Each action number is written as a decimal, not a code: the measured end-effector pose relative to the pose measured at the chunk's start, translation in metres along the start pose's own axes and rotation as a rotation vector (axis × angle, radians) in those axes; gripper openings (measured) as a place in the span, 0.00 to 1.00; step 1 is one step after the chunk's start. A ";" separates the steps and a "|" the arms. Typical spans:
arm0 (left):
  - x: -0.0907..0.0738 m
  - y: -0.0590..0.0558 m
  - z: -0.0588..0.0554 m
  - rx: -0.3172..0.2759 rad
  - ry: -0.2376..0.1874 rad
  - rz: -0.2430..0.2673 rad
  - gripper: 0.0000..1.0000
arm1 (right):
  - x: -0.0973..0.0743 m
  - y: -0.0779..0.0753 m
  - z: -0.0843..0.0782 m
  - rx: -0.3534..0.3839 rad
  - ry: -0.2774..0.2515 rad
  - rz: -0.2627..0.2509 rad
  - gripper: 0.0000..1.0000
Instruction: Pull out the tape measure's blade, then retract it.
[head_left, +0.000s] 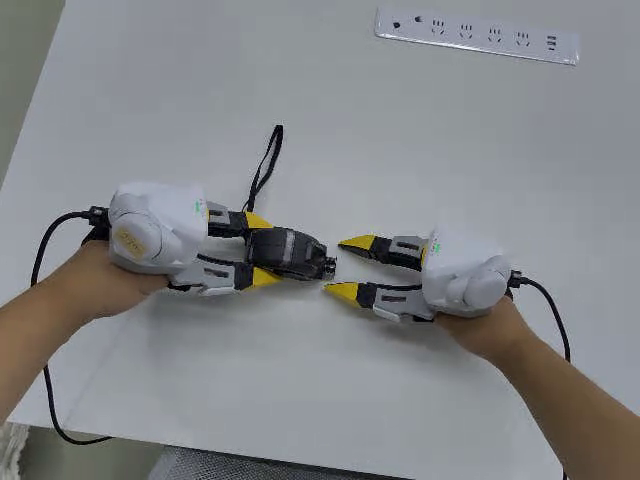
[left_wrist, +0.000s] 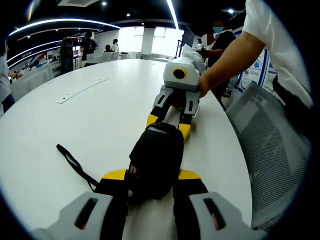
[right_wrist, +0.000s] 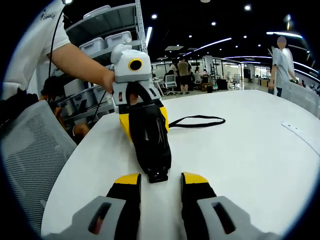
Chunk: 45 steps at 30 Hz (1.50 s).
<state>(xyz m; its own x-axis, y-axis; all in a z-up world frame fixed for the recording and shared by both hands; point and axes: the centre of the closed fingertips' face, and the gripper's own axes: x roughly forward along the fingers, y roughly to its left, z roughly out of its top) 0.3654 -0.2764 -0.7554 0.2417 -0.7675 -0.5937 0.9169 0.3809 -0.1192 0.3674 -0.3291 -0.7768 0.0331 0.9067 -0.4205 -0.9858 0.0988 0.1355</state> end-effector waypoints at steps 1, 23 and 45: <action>0.000 0.000 0.000 0.000 0.000 0.000 0.31 | 0.000 0.000 0.000 -0.004 -0.001 0.000 0.30; 0.000 0.000 -0.001 0.007 0.000 -0.001 0.31 | 0.004 0.006 -0.001 -0.078 -0.011 0.029 0.14; 0.001 0.000 -0.002 0.033 0.000 -0.008 0.29 | 0.003 0.005 -0.002 -0.079 -0.031 0.032 0.12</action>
<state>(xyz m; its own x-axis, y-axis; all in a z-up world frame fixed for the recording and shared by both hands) 0.3655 -0.2761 -0.7571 0.2344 -0.7707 -0.5925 0.9288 0.3575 -0.0975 0.3625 -0.3262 -0.7789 0.0052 0.9211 -0.3893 -0.9963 0.0379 0.0765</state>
